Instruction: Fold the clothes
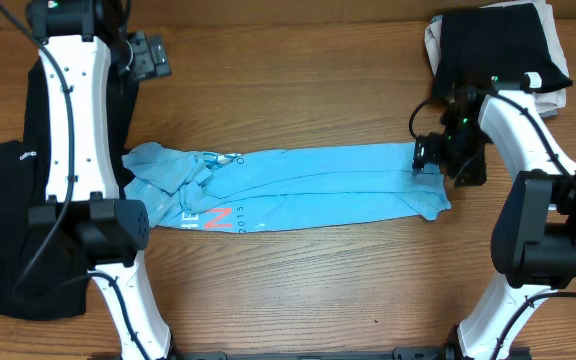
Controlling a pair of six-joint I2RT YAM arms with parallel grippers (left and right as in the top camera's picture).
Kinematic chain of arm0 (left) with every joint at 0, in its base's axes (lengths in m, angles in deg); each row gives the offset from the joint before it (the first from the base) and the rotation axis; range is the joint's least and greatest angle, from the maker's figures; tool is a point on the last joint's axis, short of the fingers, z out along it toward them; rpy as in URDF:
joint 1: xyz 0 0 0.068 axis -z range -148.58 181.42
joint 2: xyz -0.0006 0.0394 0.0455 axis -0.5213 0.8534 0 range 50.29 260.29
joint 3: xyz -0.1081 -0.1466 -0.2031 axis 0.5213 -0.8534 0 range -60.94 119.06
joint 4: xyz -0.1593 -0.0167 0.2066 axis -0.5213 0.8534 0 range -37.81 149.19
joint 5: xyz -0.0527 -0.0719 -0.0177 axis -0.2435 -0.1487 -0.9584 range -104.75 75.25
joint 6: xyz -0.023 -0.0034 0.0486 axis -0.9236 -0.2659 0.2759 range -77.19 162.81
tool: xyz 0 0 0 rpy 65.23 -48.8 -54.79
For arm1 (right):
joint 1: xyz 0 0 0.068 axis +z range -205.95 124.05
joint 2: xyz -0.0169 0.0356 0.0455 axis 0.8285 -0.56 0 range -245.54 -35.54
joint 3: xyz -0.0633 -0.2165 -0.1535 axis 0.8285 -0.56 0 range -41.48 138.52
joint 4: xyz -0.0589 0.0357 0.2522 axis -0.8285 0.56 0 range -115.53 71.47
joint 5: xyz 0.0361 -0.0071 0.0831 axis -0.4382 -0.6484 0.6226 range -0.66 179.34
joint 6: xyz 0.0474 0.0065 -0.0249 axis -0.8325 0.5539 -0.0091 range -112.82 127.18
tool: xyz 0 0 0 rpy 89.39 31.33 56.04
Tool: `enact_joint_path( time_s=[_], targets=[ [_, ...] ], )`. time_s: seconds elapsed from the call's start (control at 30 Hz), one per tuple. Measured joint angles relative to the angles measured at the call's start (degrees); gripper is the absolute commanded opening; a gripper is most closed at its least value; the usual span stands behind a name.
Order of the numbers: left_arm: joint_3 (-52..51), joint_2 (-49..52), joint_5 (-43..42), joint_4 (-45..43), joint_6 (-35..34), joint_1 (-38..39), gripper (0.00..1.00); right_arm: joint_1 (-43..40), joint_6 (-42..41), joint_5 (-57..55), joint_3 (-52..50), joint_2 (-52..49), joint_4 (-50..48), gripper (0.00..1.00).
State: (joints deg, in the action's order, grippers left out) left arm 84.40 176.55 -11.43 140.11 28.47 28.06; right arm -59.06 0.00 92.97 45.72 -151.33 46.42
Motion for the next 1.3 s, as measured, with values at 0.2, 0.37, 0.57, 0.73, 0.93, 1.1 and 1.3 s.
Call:
enact_joint_path(
  time_s=[0.2, 0.37, 0.57, 0.73, 0.93, 1.1, 1.3],
  targets=[
    [0.2, 0.0, -2.7, -0.3, 0.0, 0.0, 1.0, -0.2, -0.8, 0.0, -9.0, 0.0, -11.7, 0.79],
    [0.2, 0.0, -3.3, -1.0, 0.6, 0.0, 1.0, -0.2, -1.6, -1.4, -13.1, 2.1, -17.5, 0.71],
    [0.2, 0.0, -3.7, -0.9, 0.9, 0.0, 1.0, -0.3, -2.4, -0.9, -14.3, 2.8, -19.5, 0.1],
    [0.2, 0.0, -3.8, -0.9, 1.0, 0.0, 1.0, -0.7, -3.1, 3.6, -14.3, 2.8, -20.0, 0.04],
    [0.2, 0.0, -3.8, -0.9, 1.0, 0.0, 1.0, -3.7, -3.1, 6.6, -12.2, 1.4, -14.8, 0.04],
    [0.2, 0.0, -3.8, -1.0, 1.0, 0.0, 1.0, -10.8, -3.0, 7.4, -5.1, 0.0, -6.1, 0.04],
    [0.2, 0.0, -3.8, -1.4, 1.0, 0.0, 1.0, -18.6, -1.4, 7.9, 2.1, 0.3, -1.1, 0.04]
  ],
)
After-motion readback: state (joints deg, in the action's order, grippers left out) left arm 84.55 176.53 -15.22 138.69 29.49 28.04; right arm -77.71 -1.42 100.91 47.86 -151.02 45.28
